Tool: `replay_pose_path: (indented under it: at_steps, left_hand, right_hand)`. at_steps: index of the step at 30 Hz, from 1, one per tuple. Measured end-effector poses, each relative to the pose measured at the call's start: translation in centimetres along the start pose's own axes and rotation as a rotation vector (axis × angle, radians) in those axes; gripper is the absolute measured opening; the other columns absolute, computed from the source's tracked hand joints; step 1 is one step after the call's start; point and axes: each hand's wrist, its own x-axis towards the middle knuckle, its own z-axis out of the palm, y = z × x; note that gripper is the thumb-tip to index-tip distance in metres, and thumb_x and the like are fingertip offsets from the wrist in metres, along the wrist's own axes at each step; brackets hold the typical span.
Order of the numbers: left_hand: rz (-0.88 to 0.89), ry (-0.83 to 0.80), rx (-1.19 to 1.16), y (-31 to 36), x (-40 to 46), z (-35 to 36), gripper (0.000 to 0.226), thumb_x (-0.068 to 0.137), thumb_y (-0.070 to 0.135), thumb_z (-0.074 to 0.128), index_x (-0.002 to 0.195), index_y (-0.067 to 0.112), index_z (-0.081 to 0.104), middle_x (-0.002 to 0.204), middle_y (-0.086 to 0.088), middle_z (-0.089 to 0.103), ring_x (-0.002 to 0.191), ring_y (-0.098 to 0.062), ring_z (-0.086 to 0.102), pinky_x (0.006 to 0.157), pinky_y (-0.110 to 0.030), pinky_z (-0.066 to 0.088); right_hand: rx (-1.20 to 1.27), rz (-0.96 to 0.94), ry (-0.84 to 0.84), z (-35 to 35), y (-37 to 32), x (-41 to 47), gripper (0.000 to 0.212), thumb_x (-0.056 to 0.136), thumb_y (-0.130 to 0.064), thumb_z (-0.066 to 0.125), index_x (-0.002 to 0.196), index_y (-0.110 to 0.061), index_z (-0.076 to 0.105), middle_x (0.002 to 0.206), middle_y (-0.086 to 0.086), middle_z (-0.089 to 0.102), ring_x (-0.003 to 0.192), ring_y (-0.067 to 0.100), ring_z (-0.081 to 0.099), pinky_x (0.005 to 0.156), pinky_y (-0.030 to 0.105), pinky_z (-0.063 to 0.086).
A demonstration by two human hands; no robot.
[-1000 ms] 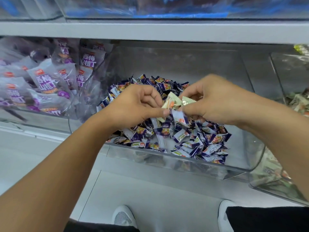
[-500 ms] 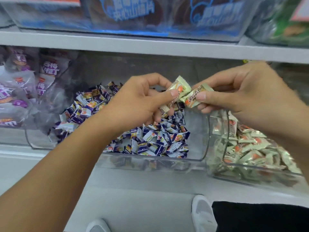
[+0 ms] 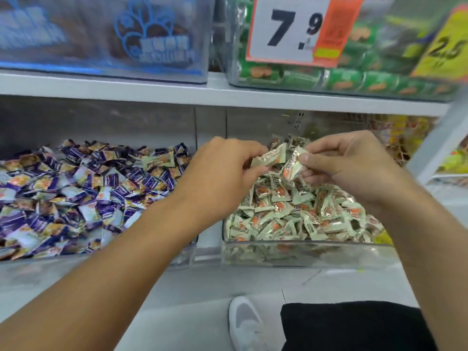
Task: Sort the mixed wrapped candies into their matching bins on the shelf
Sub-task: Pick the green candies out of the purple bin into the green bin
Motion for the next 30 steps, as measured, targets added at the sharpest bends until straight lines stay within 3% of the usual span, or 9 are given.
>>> replay_pose_path:
  at_steps: [5, 7, 10, 13, 17, 21, 24, 27, 30]
  left_hand:
    - [-0.03, -0.053, 0.193, 0.0, 0.5, 1.2, 0.043, 0.095, 0.04, 0.06, 0.135, 0.029, 0.051, 0.106, 0.006, 0.072, 0.095, -0.025, 0.065, 0.085, -0.043, 0.054]
    - [-0.033, -0.084, 0.224, -0.2, 0.6, 1.2, 0.048, 0.095, 0.039, 0.057, 0.141, 0.027, 0.044, 0.12, 0.002, 0.068, 0.105, -0.028, 0.062, 0.089, -0.045, 0.052]
    - [0.009, -0.052, 0.284, -1.1, 0.6, 0.6, 0.034, 0.092, 0.029, 0.058, 0.125, 0.021, 0.062, 0.123, -0.003, 0.064, 0.114, -0.028, 0.059, 0.094, -0.045, 0.05]
    - [0.002, -0.128, 0.256, -2.4, 0.2, -0.5, 0.031, 0.092, 0.026, 0.057, 0.119, 0.023, 0.07, 0.14, 0.0, 0.056, 0.129, -0.021, 0.052, 0.109, -0.034, 0.04]
    - [0.052, -0.233, 0.232, -3.3, -0.4, -1.0, 0.047, 0.095, 0.05, 0.04, 0.131, 0.029, 0.062, 0.157, 0.002, 0.036, 0.144, -0.013, 0.032, 0.118, -0.03, 0.014]
    - [0.081, -0.278, 0.206, -3.4, -1.1, -1.3, 0.052, 0.099, 0.058, 0.036, 0.139, 0.031, 0.054, 0.157, 0.005, 0.034, 0.146, -0.01, 0.025, 0.118, -0.027, 0.009]
    - [0.084, -0.161, 0.127, -3.7, -1.6, -3.3, 0.04, 0.099, 0.047, 0.045, 0.128, 0.028, 0.063, 0.137, 0.007, 0.058, 0.127, -0.012, 0.051, 0.109, -0.027, 0.035]
    - [-0.088, 0.049, 0.233, -6.0, -2.3, -6.8, 0.032, 0.095, 0.046, 0.047, 0.106, 0.027, 0.07, 0.099, 0.002, 0.073, 0.094, -0.023, 0.066, 0.084, -0.041, 0.054]
    - [-0.481, 0.004, 0.611, -10.6, -4.7, -11.3, 0.035, 0.094, 0.047, 0.046, 0.11, 0.024, 0.068, 0.107, -0.012, 0.07, 0.099, -0.038, 0.063, 0.084, -0.042, 0.053]
  right_hand:
    - [-0.382, -0.202, 0.145, -0.2, 0.6, 0.6, 0.023, 0.088, -0.016, 0.075, 0.111, -0.019, 0.073, 0.102, -0.002, 0.073, 0.091, 0.015, 0.07, 0.085, 0.036, 0.059]
    - [-0.583, -0.405, 0.02, 0.7, 0.3, 0.0, 0.032, 0.092, -0.024, 0.069, 0.124, -0.026, 0.068, 0.122, -0.011, 0.066, 0.11, 0.005, 0.059, 0.099, 0.03, 0.048]
    - [-0.683, -0.538, -0.333, 2.8, 0.4, -0.7, 0.037, 0.099, -0.025, 0.059, 0.136, -0.028, 0.06, 0.142, -0.016, 0.053, 0.134, 0.001, 0.041, 0.111, 0.012, 0.025]
    - [-0.935, -0.432, -0.55, 3.4, 1.7, 0.2, 0.043, 0.104, -0.035, 0.045, 0.147, -0.035, 0.044, 0.161, -0.015, 0.025, 0.152, 0.012, 0.009, 0.124, 0.036, 0.012]
    - [-1.209, -0.153, -0.705, 2.9, 3.7, 2.0, 0.055, 0.102, -0.053, 0.038, 0.154, -0.048, 0.019, 0.161, -0.025, -0.009, 0.15, 0.019, -0.019, 0.12, 0.06, 0.0]
    - [-1.173, -0.102, -0.562, 2.4, 3.8, 4.1, 0.046, 0.106, -0.043, 0.034, 0.151, -0.048, 0.028, 0.163, -0.02, -0.005, 0.153, 0.031, -0.003, 0.123, 0.052, 0.004]
    - [-1.129, -0.112, -0.509, 2.4, 2.3, 2.7, 0.044, 0.105, -0.037, 0.041, 0.149, -0.041, 0.039, 0.166, -0.01, 0.01, 0.15, 0.028, 0.021, 0.121, 0.039, 0.019]
    - [-1.207, -0.225, -0.358, 3.0, -1.9, -0.4, 0.046, 0.098, -0.048, 0.05, 0.142, -0.037, 0.05, 0.162, -0.003, 0.027, 0.143, 0.025, 0.036, 0.115, 0.039, 0.031]
    - [-0.997, -0.577, -0.33, 8.2, -5.1, -4.0, 0.037, 0.093, -0.052, 0.046, 0.121, -0.036, 0.065, 0.13, -0.013, 0.06, 0.122, 0.012, 0.055, 0.101, 0.033, 0.044]
